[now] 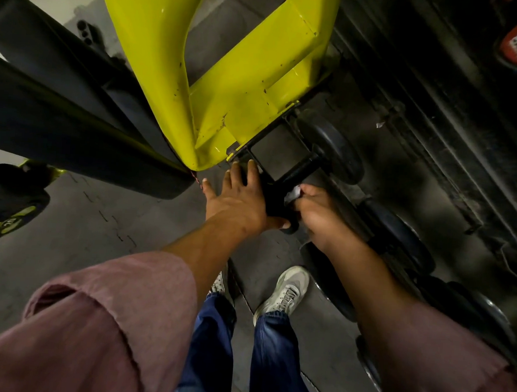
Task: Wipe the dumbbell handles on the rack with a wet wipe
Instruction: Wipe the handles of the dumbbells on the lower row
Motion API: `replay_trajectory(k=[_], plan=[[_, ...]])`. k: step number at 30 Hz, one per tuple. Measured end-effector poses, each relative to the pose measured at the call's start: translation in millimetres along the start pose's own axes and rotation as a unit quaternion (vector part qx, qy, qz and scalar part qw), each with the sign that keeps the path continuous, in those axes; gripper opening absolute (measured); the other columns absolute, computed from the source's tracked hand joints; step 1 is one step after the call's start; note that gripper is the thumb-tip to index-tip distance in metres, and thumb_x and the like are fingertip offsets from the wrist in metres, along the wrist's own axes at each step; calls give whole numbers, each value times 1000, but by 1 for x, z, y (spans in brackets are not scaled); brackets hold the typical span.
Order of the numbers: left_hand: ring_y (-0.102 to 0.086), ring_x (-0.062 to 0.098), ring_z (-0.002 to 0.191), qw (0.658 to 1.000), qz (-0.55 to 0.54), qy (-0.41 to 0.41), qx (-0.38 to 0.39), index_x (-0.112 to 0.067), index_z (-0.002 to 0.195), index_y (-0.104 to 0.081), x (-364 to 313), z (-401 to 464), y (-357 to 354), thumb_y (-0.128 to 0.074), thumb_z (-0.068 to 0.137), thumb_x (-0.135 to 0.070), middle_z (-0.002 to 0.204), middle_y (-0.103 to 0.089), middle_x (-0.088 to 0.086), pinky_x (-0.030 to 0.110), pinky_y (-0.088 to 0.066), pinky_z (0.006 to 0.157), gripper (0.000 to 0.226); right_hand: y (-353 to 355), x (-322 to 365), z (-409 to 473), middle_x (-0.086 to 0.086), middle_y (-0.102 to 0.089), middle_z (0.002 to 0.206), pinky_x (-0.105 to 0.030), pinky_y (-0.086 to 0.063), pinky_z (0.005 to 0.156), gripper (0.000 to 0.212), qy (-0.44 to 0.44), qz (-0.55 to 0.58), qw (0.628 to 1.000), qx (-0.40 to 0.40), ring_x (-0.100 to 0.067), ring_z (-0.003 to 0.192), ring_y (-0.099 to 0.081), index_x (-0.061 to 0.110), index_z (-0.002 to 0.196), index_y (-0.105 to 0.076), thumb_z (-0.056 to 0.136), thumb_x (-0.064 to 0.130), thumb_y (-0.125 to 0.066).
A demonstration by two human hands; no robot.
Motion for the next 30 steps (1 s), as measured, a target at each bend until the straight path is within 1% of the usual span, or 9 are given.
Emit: replay_trajectory(k=[5, 8, 10, 14, 16, 21, 25, 27, 30], plan=[[-1, 30, 157, 1000, 0, -3, 1, -18, 161, 11, 0, 0, 1, -71, 67, -81, 170, 6, 13, 68, 2, 119, 140, -8, 8, 0, -10, -73, 97, -33, -59, 68, 51, -69, 212, 972, 72, -25, 89, -72, 20, 114, -65, 84, -14, -41], [-1, 30, 157, 1000, -5, -6, 3, -19, 161, 11, -1, 0, 0, -71, 67, -81, 170, 7, 14, 68, 3, 118, 140, -12, 15, 3, -12, -65, 85, -26, -55, 56, 44, -93, 276, 955, 54, -25, 76, -66, 11, 101, -63, 75, -14, -39], [0, 30, 157, 1000, -3, -3, 7, -19, 161, 11, 0, 0, -1, -71, 66, -81, 170, 7, 14, 68, 3, 119, 140, -18, 20, 3, -18, -64, 95, -30, -57, 61, 51, -97, 312, 944, 52, -32, 82, -65, 0, 109, -62, 63, -9, -44], [0, 30, 157, 1000, 3, 0, 7, -19, 161, 12, 0, 1, -2, -70, 66, -83, 169, 7, 14, 67, 3, 119, 142, -18, 21, 15, -24, -61, 124, -45, -53, 94, 96, -69, 394, 916, 42, -43, 113, -59, 0, 136, -53, 41, 0, -54], [-1, 31, 157, 1000, 1, -1, 5, -19, 161, 12, 0, 1, -2, -70, 65, -83, 169, 7, 14, 68, 2, 119, 142, -14, 26, 10, -23, -61, 128, -44, -52, 95, 89, -51, 404, 913, 20, -43, 115, -59, 1, 137, -53, 48, -1, -52], [-1, 31, 157, 1000, -11, -3, 0, -19, 161, 12, 1, 1, -3, -72, 65, -82, 169, 8, 13, 68, 3, 118, 142, -10, 29, -4, -14, -65, 103, -33, -54, 67, 57, -34, 325, 945, 12, -30, 94, -64, 18, 111, -59, 74, -16, -33], [-3, 30, 157, 1000, -19, -6, 1, -18, 161, 11, 1, 0, -2, -72, 64, -82, 170, 6, 13, 67, 4, 118, 143, -8, 14, -12, -9, -71, 94, -32, -55, 72, 52, -38, 126, 990, 45, -27, 91, -69, 14, 117, -63, 80, -14, -39], [-3, 30, 157, 1000, -21, -9, -2, -18, 161, 10, 1, 0, -2, -72, 64, -82, 170, 5, 13, 67, 4, 118, 143, -2, 10, -13, -7, -73, 91, -34, -55, 76, 36, -18, 67, 996, 49, -26, 92, -70, 15, 100, -70, 85, -8, -47], [-3, 31, 157, 1000, -24, -8, -1, -17, 161, 10, 0, -1, -1, -72, 64, -82, 169, 5, 14, 67, 4, 118, 143, 7, 19, -24, -10, -65, 77, -22, -49, 62, 22, 20, 26, 997, 67, -15, 70, -61, 12, 83, -70, 90, -2, -55]])
Point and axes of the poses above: each hand's wrist, its own z-axis towards the middle knuckle, its own y-axis out of the back of the hand, x = y × z, the point moved 10 cm from there along z, towards the middle knuckle
